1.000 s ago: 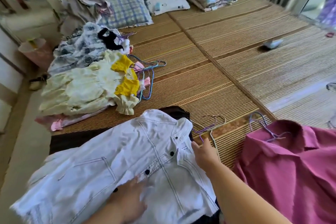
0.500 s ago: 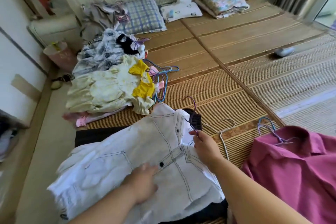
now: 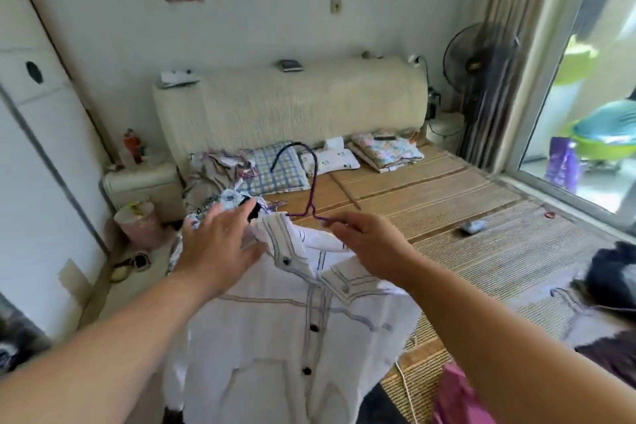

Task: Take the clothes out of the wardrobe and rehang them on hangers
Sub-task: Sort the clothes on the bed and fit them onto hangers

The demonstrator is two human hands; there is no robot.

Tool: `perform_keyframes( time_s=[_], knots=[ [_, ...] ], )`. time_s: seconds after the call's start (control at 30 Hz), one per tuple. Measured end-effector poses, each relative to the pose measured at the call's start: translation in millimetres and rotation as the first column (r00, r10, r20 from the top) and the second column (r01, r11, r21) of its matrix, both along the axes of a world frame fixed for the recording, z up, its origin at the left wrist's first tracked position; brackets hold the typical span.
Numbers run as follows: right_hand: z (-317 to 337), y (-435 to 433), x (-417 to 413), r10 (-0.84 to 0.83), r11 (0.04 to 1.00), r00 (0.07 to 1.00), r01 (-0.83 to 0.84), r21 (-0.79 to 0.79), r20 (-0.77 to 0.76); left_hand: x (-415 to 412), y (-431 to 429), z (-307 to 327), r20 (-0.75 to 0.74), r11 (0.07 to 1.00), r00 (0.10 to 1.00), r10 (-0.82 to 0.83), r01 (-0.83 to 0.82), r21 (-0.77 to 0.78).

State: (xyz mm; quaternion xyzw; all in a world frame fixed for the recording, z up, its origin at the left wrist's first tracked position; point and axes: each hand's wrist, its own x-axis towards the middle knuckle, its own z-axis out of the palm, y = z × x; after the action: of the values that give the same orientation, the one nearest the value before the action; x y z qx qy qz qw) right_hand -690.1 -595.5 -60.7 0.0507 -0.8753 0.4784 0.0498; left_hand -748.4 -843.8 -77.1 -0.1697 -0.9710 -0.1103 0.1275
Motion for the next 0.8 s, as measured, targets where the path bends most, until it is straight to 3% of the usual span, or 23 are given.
perform_keyframes(
  time_s=[0.13, 0.2, 0.33, 0.6, 0.8],
  knots=[
    [78, 18, 26, -0.039, 0.99, 0.991, 0.055, 0.127, -0.13, 26, 6, 70, 0.118, 0.976, 0.978, -0.171, 0.152, 0.156],
    [101, 36, 47, -0.062, 0.977, 0.986, 0.091, 0.193, -0.154, 41, 17, 91, 0.079, 0.945, 0.964, -0.255, 0.231, 0.232],
    [116, 81, 91, -0.176, 0.923, 0.969, 0.224, 0.314, -0.172, 71, 57, 109, -0.026, 0.914, 0.941, -0.337, 0.334, 0.231],
    [114, 168, 195, -0.319, 0.791, 0.924, 0.382, 0.478, -0.21, 145, 142, 103, -0.107, 0.836, 0.89, -0.444, 0.454, 0.308],
    [105, 247, 280, -0.395, 0.694, 0.884, 0.466, 0.549, -0.25, 222, 232, 71, -0.072, 0.787, 0.861, -0.503, 0.491, 0.375]
  ],
)
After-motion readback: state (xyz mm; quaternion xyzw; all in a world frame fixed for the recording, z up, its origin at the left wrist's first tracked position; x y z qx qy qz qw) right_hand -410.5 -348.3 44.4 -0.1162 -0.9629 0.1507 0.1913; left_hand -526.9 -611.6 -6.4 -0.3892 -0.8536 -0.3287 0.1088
